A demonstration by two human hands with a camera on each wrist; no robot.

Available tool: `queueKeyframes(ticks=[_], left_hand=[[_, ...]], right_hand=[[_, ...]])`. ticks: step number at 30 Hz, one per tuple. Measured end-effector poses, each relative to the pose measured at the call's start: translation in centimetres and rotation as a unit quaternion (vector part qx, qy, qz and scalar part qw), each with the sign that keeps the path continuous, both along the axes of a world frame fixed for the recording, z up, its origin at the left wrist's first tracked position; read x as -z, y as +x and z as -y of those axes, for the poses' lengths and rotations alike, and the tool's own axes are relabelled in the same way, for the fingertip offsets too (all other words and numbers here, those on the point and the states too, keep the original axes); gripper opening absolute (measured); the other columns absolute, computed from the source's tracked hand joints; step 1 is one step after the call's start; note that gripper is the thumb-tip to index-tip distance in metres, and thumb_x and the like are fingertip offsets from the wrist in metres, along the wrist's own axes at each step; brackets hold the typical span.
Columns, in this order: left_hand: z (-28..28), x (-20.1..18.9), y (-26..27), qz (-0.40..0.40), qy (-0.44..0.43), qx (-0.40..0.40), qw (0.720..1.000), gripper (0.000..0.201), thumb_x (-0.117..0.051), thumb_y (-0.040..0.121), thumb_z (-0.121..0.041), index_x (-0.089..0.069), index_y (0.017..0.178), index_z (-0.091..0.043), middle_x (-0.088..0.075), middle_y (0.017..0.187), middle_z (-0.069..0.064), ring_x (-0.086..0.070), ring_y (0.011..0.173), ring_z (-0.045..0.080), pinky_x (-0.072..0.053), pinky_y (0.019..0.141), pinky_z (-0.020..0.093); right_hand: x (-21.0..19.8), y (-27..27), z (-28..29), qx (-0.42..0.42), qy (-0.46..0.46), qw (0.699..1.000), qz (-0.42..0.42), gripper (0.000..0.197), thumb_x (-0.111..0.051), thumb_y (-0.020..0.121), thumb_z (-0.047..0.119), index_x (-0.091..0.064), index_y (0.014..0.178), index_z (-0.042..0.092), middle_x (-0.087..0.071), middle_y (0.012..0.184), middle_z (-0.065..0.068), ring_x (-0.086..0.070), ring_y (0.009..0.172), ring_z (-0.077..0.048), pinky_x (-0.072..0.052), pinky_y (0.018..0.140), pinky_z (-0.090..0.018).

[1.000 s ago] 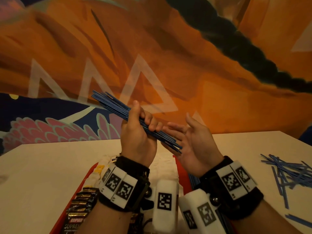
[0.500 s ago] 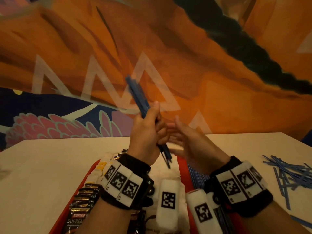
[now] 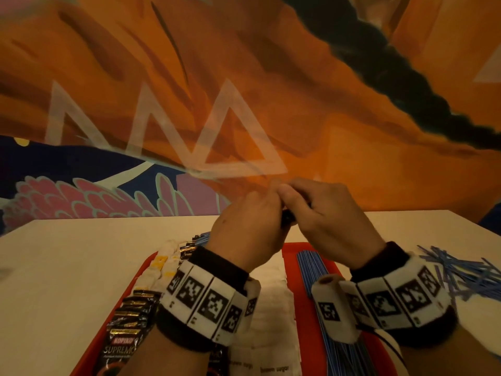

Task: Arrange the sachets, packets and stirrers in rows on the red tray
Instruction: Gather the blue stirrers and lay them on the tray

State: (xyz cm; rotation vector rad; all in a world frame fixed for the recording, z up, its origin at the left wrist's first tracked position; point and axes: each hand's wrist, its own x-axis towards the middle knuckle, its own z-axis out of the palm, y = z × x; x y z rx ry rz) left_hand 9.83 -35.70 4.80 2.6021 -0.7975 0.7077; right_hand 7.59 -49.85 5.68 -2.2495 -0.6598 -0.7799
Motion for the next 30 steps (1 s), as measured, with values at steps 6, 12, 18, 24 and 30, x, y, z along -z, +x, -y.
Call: queueKeyframes(ticks=[6, 12, 18, 24, 30], left_hand=[[-0.8, 0.3, 0.6, -0.026, -0.033, 0.014, 0.999, 0.049, -0.067, 0.091, -0.022, -0.024, 0.115, -0.023, -0.054, 0.089, -0.003, -0.056, 0.068, 0.016, -0.038, 0.052, 0.024], [-1.2, -0.2, 0.4, -0.023, -0.111, 0.062, 0.992, 0.078, -0.069, 0.085, -0.007, -0.011, 0.129, -0.036, -0.053, 0.1, -0.008, -0.057, 0.08, 0.004, -0.057, 0.067, 0.033], [-0.5, -0.3, 0.1, -0.015, -0.198, 0.043, 0.979, 0.072, -0.071, 0.085, -0.007, -0.018, 0.127, -0.031, -0.06, 0.087, -0.004, -0.061, 0.069, 0.006, -0.056, 0.06, 0.023], [-0.9, -0.5, 1.3, -0.04, -0.179, -0.001, 0.983, 0.015, -0.065, 0.094, -0.026, -0.057, 0.105, -0.02, -0.065, 0.086, 0.0, -0.059, 0.074, 0.02, -0.047, 0.062, 0.036], [0.1, 0.1, 0.7, -0.067, -0.132, 0.062, 0.987, 0.03, -0.058, 0.089, -0.049, -0.067, 0.093, -0.02, -0.067, 0.079, -0.001, -0.061, 0.069, 0.016, -0.052, 0.063, 0.041]], right_hand=[[-0.7, -1.3, 1.2, 0.048, -0.18, 0.981, -0.046, 0.056, -0.057, 0.084, 0.023, -0.049, 0.138, 0.034, -0.061, 0.123, 0.013, -0.052, 0.111, -0.007, -0.046, 0.095, -0.028], [0.3, -1.5, -0.7, 0.133, -0.252, 0.95, 0.128, 0.061, -0.051, 0.064, 0.017, -0.056, 0.125, 0.02, -0.065, 0.111, 0.003, -0.056, 0.104, -0.028, -0.044, 0.084, -0.05], [0.2, -1.2, -0.6, 0.144, -0.257, 0.945, 0.142, 0.038, -0.056, 0.069, 0.018, -0.055, 0.105, 0.028, -0.052, 0.085, 0.003, -0.044, 0.084, -0.025, -0.042, 0.07, -0.043], [-1.0, -1.0, 0.6, 0.063, 0.002, 0.986, 0.155, 0.06, -0.054, 0.071, 0.011, -0.053, 0.131, 0.015, -0.047, 0.136, -0.005, -0.04, 0.126, -0.011, -0.032, 0.106, -0.015], [-1.2, -0.9, 0.4, 0.027, 0.121, 0.987, 0.104, 0.046, -0.041, 0.098, 0.039, -0.044, 0.142, 0.027, -0.047, 0.14, 0.017, -0.041, 0.127, 0.01, -0.034, 0.105, -0.011]])
